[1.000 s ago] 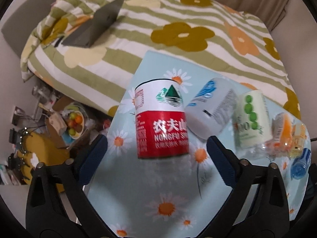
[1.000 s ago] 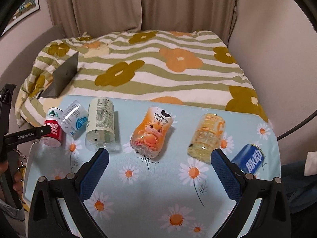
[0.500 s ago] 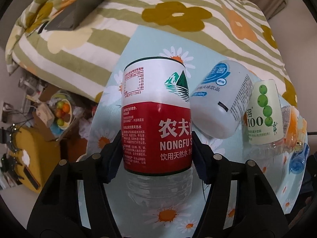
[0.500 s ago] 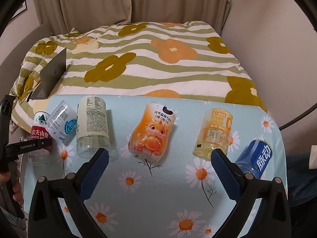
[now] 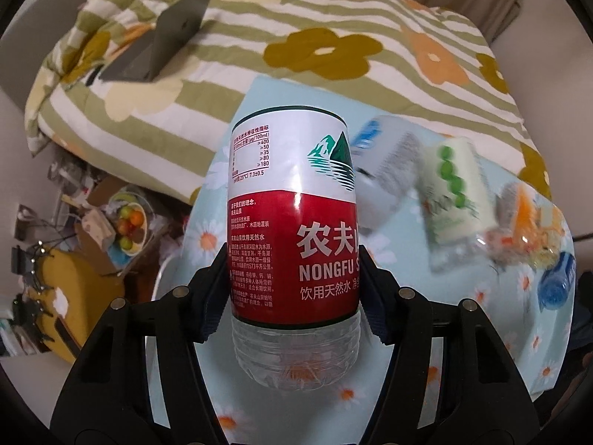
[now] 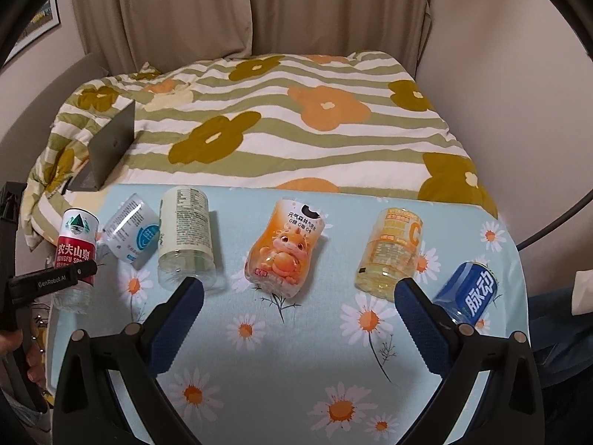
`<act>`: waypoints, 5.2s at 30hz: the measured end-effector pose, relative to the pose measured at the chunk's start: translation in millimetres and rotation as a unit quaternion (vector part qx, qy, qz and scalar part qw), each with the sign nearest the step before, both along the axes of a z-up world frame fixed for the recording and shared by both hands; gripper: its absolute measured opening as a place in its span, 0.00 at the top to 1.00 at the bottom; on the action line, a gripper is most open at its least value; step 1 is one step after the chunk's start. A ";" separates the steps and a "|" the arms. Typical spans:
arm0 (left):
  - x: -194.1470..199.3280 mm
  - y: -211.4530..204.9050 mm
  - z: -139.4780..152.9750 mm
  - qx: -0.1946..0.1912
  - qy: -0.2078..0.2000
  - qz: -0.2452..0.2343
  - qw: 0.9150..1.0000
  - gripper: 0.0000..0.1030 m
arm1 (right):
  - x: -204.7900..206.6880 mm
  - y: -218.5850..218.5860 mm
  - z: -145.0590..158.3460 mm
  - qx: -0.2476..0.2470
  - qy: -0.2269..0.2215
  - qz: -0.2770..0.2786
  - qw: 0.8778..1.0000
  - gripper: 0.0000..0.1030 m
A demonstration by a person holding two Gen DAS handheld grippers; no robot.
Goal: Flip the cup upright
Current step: 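Lift the red-labeled cup with the left tool toward the right tool, then close the right tool on the cup while the left tool opens and releases it, then carry the cup open end up with the right tool and lower onto the cloth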
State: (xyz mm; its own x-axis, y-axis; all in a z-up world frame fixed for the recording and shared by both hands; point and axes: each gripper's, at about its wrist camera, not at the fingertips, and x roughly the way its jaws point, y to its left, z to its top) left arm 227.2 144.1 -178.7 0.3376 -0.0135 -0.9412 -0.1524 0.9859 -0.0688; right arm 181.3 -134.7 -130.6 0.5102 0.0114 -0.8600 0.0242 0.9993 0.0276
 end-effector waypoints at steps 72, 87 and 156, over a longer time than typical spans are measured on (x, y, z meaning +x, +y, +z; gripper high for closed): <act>-165.7 -104.9 11.1 0.018 -0.032 -0.045 0.998 0.00 | -37.0 -63.3 -45.4 0.160 0.226 0.091 0.957 0.00; -150.1 -53.4 -17.6 -0.012 -0.007 -0.032 0.999 0.00 | 4.4 -20.1 -114.1 0.174 0.365 0.078 0.911 0.29; -184.5 -46.8 39.4 0.048 -0.077 -0.049 0.995 0.00 | -138.2 1.6 -36.4 0.011 -0.155 0.056 0.986 0.45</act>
